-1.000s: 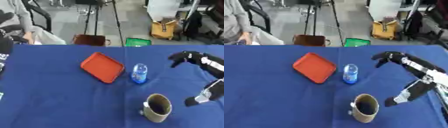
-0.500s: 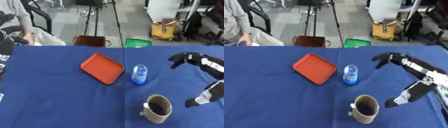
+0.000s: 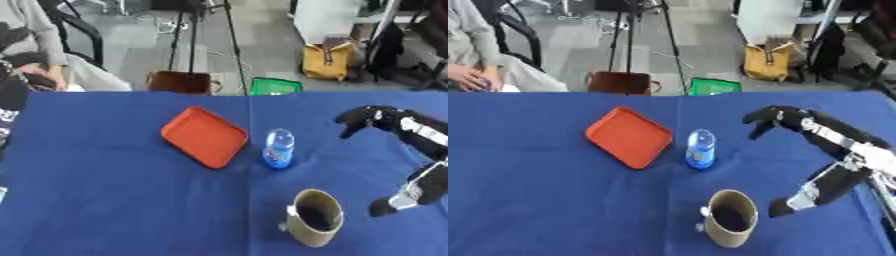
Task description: Pick up objects on the table and place them in the box.
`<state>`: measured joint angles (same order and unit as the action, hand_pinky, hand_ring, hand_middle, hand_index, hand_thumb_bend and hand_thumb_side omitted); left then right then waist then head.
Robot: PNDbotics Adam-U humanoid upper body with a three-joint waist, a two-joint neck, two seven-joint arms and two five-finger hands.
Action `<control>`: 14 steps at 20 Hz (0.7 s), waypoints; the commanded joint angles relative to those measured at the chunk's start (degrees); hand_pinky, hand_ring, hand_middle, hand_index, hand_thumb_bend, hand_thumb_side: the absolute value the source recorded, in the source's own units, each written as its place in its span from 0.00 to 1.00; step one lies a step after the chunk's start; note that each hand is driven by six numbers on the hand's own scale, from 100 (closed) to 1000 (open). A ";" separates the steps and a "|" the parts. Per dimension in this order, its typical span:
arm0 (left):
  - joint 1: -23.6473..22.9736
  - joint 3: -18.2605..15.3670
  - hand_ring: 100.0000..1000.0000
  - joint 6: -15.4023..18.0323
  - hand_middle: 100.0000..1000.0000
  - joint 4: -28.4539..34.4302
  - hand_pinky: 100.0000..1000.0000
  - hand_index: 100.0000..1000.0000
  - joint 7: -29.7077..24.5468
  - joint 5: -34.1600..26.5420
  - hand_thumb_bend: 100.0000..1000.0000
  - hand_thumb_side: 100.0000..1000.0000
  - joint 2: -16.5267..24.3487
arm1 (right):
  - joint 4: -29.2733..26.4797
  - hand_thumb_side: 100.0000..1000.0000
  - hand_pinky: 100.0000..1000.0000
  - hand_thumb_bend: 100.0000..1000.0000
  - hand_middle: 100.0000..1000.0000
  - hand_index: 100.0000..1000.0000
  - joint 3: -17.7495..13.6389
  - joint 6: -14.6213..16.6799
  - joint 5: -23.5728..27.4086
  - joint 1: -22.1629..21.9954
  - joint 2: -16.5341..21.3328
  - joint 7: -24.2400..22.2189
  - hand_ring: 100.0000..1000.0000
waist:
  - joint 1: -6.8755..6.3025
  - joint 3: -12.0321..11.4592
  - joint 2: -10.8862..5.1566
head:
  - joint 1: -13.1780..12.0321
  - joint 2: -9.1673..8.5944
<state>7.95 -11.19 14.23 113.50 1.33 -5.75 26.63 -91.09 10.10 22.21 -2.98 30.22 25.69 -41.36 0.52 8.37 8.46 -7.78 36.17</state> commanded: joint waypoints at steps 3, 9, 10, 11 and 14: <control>0.22 -0.48 0.76 -0.11 0.85 1.09 0.55 0.95 -0.20 0.03 0.50 0.62 0.84 | 1.27 0.19 0.90 0.87 0.85 0.94 2.42 1.88 -0.94 0.83 0.59 -5.04 0.74 | 0.04 -0.19 -0.82 | 0.35 -0.16; 0.31 -0.41 0.76 -0.26 0.85 1.09 0.55 0.95 -0.31 0.11 0.50 0.62 0.75 | 3.43 0.20 0.93 0.88 0.87 0.95 4.54 5.45 -5.59 0.96 0.53 -9.96 0.79 | 0.18 -0.32 -0.51 | 0.45 -0.06; 0.34 -0.39 0.76 -0.27 0.85 1.09 0.55 0.95 -0.34 0.12 0.49 0.63 0.75 | 3.64 0.21 0.97 0.89 0.90 0.96 4.78 6.26 -6.78 1.06 0.58 -10.27 0.85 | 0.19 -0.33 -0.49 | 0.45 -0.07; 0.36 -0.35 0.76 -0.27 0.85 1.09 0.55 0.95 -0.37 0.12 0.49 0.63 0.74 | 3.90 0.21 0.97 0.89 0.90 0.96 5.09 7.31 -8.55 1.17 0.56 -10.44 0.85 | 0.19 -0.34 -0.47 | 0.45 -0.07; 0.32 -0.34 0.75 -0.25 0.85 1.09 0.55 0.95 -0.41 0.13 0.49 0.62 0.70 | 5.00 0.22 0.99 0.90 0.92 0.97 5.41 10.35 -13.23 1.46 0.24 -10.59 0.89 | 0.14 -0.33 -0.49 | 0.45 -0.09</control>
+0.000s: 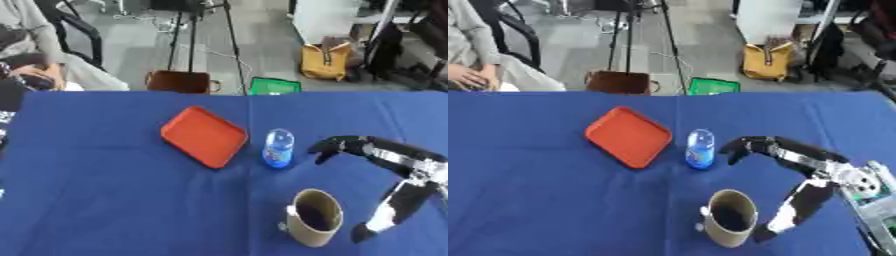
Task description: Pick up objects on the table and place them in the box.
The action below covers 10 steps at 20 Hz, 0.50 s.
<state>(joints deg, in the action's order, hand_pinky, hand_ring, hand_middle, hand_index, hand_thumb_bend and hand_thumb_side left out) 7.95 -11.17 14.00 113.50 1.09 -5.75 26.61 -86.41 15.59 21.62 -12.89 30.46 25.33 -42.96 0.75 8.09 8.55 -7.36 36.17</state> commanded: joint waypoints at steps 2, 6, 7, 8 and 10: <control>0.29 -0.39 0.76 -0.01 0.85 1.09 0.55 0.95 -0.14 0.12 0.49 0.63 0.71 | 0.93 0.22 0.99 0.90 0.92 0.97 -0.17 12.93 -6.24 1.46 0.36 -8.75 0.91 | -0.13 -0.05 -0.60 | -0.01 -0.15; 0.28 -0.31 0.75 -0.04 0.85 1.09 0.55 0.95 -0.21 0.16 0.49 0.62 0.69 | 1.42 0.25 0.99 0.87 0.94 0.98 0.01 17.20 -13.19 1.84 0.06 -7.23 0.94 | -0.16 0.01 -0.64 | 0.01 -0.18; 0.30 -0.31 0.75 -0.01 0.85 1.09 0.55 0.95 -0.21 0.17 0.49 0.62 0.72 | 1.20 0.25 0.99 0.87 0.94 0.98 0.07 18.38 -15.69 1.97 0.05 -6.62 0.94 | -0.17 0.02 -0.67 | 0.00 -0.19; 0.31 -0.31 0.75 0.01 0.85 1.09 0.55 0.95 -0.21 0.17 0.49 0.62 0.73 | 1.11 0.26 0.98 0.87 0.94 0.98 0.15 19.38 -17.93 1.99 -0.05 -5.78 0.94 | -0.17 0.02 -0.68 | 0.01 -0.20; 0.29 -0.30 0.75 0.01 0.85 1.09 0.55 0.95 -0.21 0.15 0.49 0.62 0.72 | 1.12 0.27 0.97 0.87 0.94 0.98 0.43 21.06 -21.99 2.07 -0.24 -3.92 0.94 | -0.18 0.02 -0.70 | 0.07 -0.21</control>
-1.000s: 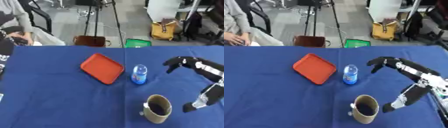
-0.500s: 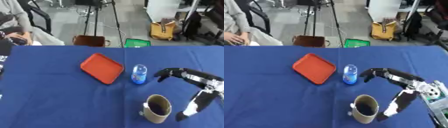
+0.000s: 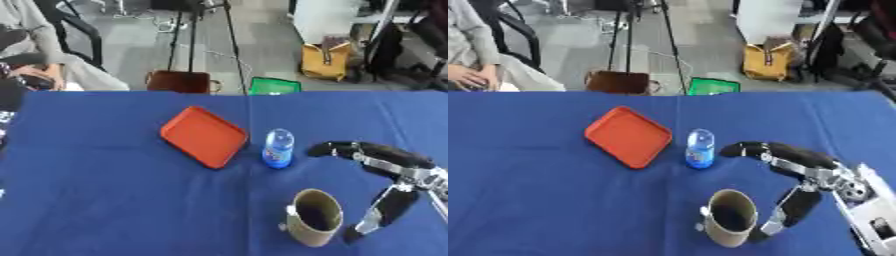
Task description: Pick up objects on the table and place them in the box.
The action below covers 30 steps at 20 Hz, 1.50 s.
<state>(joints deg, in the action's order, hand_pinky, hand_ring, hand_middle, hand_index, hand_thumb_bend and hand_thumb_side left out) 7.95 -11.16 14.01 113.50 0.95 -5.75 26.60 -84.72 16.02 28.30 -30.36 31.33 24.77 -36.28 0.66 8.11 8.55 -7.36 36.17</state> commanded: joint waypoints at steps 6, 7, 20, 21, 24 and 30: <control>0.33 -0.20 0.75 0.01 0.85 1.09 0.55 0.95 -0.23 0.11 0.49 0.63 0.75 | 1.63 0.27 0.96 0.87 0.94 0.98 1.23 17.25 -12.67 1.15 -0.57 -6.28 0.93 | -0.06 -0.07 -0.72 | 0.20 -0.23; 0.35 -0.19 0.75 0.00 0.85 1.09 0.55 0.95 -0.25 0.09 0.49 0.63 0.75 | 2.36 0.27 0.96 0.87 0.94 0.98 1.47 17.58 -13.63 1.17 -0.79 -5.92 0.93 | -0.05 -0.07 -0.71 | 0.21 -0.24; 0.38 -0.02 0.75 -0.11 0.85 1.09 0.55 0.95 -0.48 -0.06 0.49 0.63 0.59 | 9.77 0.27 0.92 0.73 0.91 0.97 2.73 21.30 -19.34 2.28 -3.15 -2.12 0.87 | -0.04 -0.29 -0.61 | 0.22 -0.35; 0.42 -0.01 0.75 -0.10 0.85 1.09 0.55 0.95 -0.50 -0.07 0.49 0.63 0.59 | 10.08 0.27 0.90 0.73 0.89 0.96 2.87 21.50 -19.40 2.44 -3.22 -2.13 0.85 | -0.02 -0.31 -0.61 | 0.24 -0.36; 0.44 0.00 0.75 -0.10 0.85 1.09 0.55 0.95 -0.53 -0.10 0.49 0.63 0.57 | 10.91 0.27 0.89 0.72 0.88 0.95 3.22 22.09 -18.93 2.82 -3.37 -2.65 0.83 | 0.00 -0.33 -0.61 | 0.26 -0.39; 0.47 0.14 0.75 -0.19 0.85 1.09 0.55 0.95 -0.76 -0.15 0.49 0.64 0.49 | 10.76 0.27 0.80 0.70 0.81 0.91 3.72 22.99 -15.99 3.13 -3.50 -4.20 0.74 | 0.08 -0.38 -0.52 | 0.30 -0.33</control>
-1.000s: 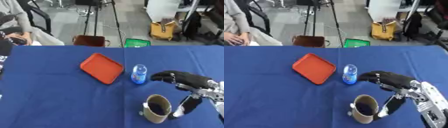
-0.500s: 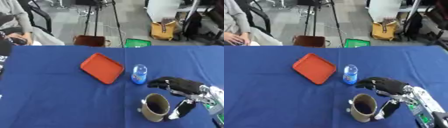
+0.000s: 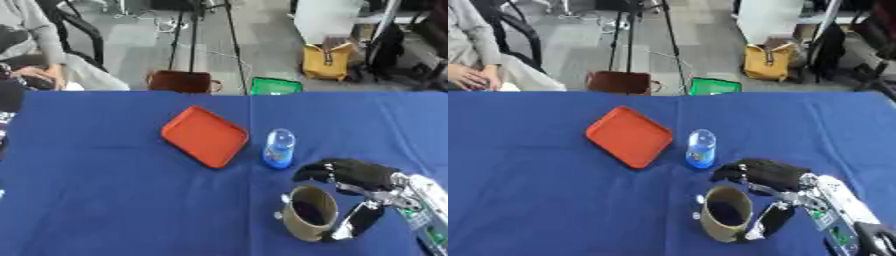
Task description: Pick up objects on the table and place them in the box.
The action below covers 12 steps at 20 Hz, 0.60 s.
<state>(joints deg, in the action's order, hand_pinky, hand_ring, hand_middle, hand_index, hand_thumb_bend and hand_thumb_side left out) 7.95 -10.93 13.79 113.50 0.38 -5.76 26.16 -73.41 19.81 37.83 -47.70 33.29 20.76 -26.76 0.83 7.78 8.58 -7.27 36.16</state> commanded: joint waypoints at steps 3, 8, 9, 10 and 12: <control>0.50 -0.08 0.75 0.03 0.85 1.09 0.55 0.95 -0.26 -0.16 0.48 0.64 0.93 | -0.83 0.26 0.73 0.68 0.74 0.86 0.11 13.48 2.59 1.21 0.48 -14.67 0.64 | -0.05 -0.11 -0.52 | 0.22 -0.29; 0.53 -0.05 0.75 -0.05 0.85 1.09 0.55 0.95 -0.43 -0.19 0.48 0.64 0.92 | -1.29 0.26 0.74 0.68 0.71 0.82 0.53 13.46 5.42 1.21 0.45 -16.90 0.64 | 0.06 -0.17 -0.47 | 0.20 -0.24; 0.54 -0.05 0.75 -0.05 0.85 1.09 0.55 0.95 -0.45 -0.19 0.48 0.64 0.92 | -1.42 0.26 0.74 0.68 0.69 0.80 0.54 13.38 5.91 1.22 0.47 -17.35 0.63 | 0.08 -0.17 -0.47 | 0.20 -0.23; 0.55 -0.04 0.75 -0.07 0.85 1.09 0.55 0.95 -0.48 -0.20 0.48 0.64 0.93 | -1.55 0.26 0.74 0.68 0.69 0.80 0.57 13.32 6.37 1.25 0.49 -17.76 0.63 | 0.11 -0.18 -0.47 | 0.19 -0.24; 0.56 -0.03 0.75 -0.09 0.85 1.09 0.55 0.95 -0.52 -0.21 0.48 0.64 0.94 | -1.76 0.26 0.73 0.67 0.69 0.79 0.60 13.17 7.15 1.28 0.53 -18.41 0.63 | 0.14 -0.19 -0.45 | 0.18 -0.25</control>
<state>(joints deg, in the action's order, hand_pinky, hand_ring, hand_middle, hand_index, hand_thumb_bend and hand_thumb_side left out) 7.96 -10.78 13.65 113.50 0.01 -5.77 26.16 -73.82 20.53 35.49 -41.56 33.36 20.75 -29.10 1.04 7.69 8.74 -7.26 36.16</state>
